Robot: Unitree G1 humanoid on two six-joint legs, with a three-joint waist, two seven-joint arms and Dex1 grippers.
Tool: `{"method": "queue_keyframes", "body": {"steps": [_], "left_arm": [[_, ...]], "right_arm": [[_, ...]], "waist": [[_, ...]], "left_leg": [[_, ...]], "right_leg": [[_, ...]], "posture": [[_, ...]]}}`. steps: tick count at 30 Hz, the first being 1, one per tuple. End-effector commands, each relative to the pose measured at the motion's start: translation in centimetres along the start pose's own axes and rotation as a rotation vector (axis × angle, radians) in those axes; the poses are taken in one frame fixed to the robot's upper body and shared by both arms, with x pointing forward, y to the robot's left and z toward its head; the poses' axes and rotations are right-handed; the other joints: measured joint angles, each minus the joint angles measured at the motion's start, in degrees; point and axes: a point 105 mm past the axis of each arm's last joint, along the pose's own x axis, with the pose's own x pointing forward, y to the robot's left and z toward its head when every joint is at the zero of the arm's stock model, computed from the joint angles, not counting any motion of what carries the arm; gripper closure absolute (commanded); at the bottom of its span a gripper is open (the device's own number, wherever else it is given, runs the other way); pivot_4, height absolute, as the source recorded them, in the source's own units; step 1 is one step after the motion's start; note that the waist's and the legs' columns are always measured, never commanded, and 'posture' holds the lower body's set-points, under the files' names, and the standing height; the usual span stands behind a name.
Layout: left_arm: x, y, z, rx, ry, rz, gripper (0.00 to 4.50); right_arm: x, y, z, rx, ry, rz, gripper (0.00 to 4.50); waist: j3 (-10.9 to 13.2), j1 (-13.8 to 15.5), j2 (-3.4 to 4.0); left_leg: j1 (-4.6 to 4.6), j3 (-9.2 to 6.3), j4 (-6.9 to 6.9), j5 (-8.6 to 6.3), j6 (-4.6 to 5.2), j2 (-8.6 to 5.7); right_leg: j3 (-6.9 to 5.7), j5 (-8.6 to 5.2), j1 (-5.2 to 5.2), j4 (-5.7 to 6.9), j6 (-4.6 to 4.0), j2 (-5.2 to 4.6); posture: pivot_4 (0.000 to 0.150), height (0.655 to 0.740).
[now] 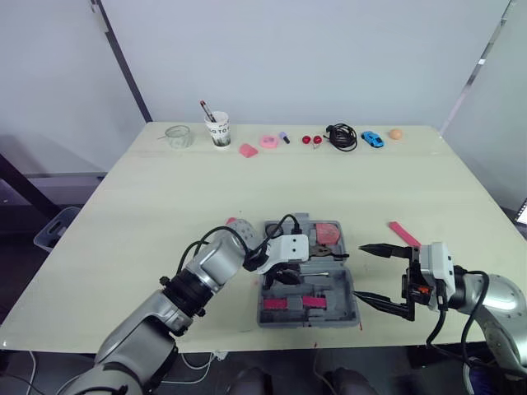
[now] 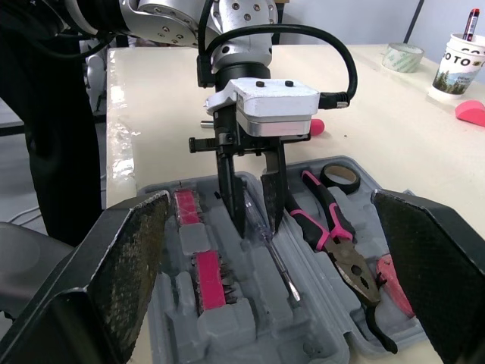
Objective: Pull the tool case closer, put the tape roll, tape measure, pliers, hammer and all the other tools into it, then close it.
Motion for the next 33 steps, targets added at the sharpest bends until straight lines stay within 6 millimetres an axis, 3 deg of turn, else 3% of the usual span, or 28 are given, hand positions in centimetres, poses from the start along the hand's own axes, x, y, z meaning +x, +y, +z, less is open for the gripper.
{"method": "queue_keyframes", "body": {"steps": [1, 10, 15, 24, 28, 30, 32, 33], "left_arm": [[-0.3, 0.3, 0.1, 0.033, 0.012, 0.023, 2.94], [-2.2, 1.3, 1.9, 0.078, -0.055, 0.068, 2.94], [-3.9, 2.3, 2.7, 0.052, -0.204, 0.099, 2.94], [-5.0, 2.7, 2.0, -0.063, -0.492, 0.13, 2.94], [-4.5, 2.0, 1.0, -0.095, -0.503, 0.087, 2.94], [-4.0, 1.4, 0.4, -0.121, -0.511, 0.045, 3.45], [-3.7, 1.3, -0.1, -0.127, -0.517, 0.042, 4.36], [-3.5, 1.3, -0.3, -0.123, -0.513, 0.039, 4.44]], "right_arm": [[-0.1, 0.1, 0.5, -0.023, -0.007, 0.012, 0.0], [-0.1, 0.3, 0.1, -0.022, -0.007, 0.011, 0.0], [0.0, 0.4, -0.1, -0.019, -0.011, 0.01, 0.0], [-0.1, -0.1, -0.1, -0.019, -0.023, -0.013, 0.0], [-0.1, -0.1, -0.2, -0.019, -0.023, -0.014, 0.0], [-0.1, 0.0, -0.3, -0.018, -0.023, -0.013, 0.0], [-0.1, 0.0, -0.3, -0.018, -0.023, -0.012, 0.0], [-0.1, 0.0, -0.3, -0.019, -0.022, -0.013, 0.0]], "waist": [[0.0, 0.0, 0.0], [0.0, 0.0, 0.0], [0.0, 0.0, 0.0], [0.0, 0.0, 0.0], [0.0, 0.0, 0.0], [0.0, 0.0, 0.0], [0.0, -0.1, 0.0], [0.0, -0.1, 0.0]], "left_leg": [[0.0, 0.0, 0.0, 0.0, 0.0, 0.0], [0.0, 0.0, 0.01, 0.0, 0.0, 0.0], [-0.01, 0.0, 0.01, 0.0, 0.0, 0.0], [0.01, 0.02, 0.01, 0.0, 0.0, 0.0], [-0.01, 0.01, 0.05, 0.0, 0.0, 0.0], [0.0, 0.02, 0.05, 0.0, 0.0, 0.0], [0.0, 0.02, 0.05, 0.0, 0.0, 0.0], [0.0, 0.01, 0.05, 0.0, 0.0, 0.0]], "right_leg": [[0.0, 0.0, 0.0, 0.0, 0.0, 0.0], [0.0, 0.0, -0.01, 0.02, 0.0, 0.0], [0.0, 0.0, -0.01, 0.02, 0.0, 0.0], [0.0, 0.0, -0.01, 0.05, 0.0, 0.0], [-0.01, 0.0, -0.01, 0.05, 0.01, 0.0], [-0.01, 0.0, 0.0, 0.05, 0.01, 0.0], [0.0, 0.0, -0.01, 0.06, 0.01, 0.0], [-0.01, 0.0, -0.01, 0.07, 0.01, 0.0]], "posture": [[0.15, 0.74], [0.15, 0.74], [0.15, 0.74], [0.15, 0.74], [0.15, 0.74], [0.15, 0.74], [0.15, 0.74], [0.15, 0.74]]}}
